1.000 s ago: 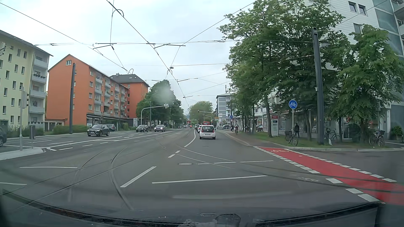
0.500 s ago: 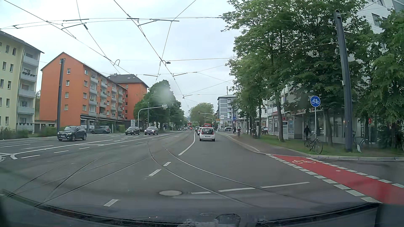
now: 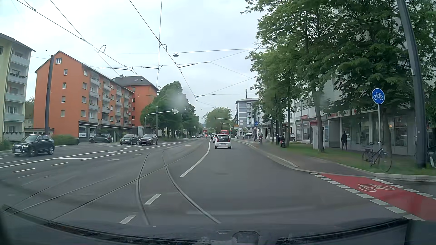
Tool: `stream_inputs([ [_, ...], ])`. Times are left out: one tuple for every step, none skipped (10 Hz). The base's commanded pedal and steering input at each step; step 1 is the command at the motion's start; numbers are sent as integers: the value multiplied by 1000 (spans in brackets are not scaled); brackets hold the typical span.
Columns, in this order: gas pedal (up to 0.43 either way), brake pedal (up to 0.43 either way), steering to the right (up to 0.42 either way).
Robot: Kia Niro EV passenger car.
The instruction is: Follow the waypoints while adhering to traffic rules and regulations
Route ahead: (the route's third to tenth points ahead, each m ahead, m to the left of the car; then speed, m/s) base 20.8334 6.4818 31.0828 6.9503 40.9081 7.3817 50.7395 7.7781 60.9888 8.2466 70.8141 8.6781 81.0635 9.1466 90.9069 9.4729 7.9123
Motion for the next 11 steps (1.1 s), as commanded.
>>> stream_inputs([
  [150, 0, -4],
  [138, 0, -5],
  [138, 0, -5],
  [138, 0, -5],
  [138, 0, -5],
  [130, 0, -5],
  [130, 0, -5],
  [130, 0, -4],
  [130, 0, -4],
  [130, 0, -4],
  [130, 0, -4],
])
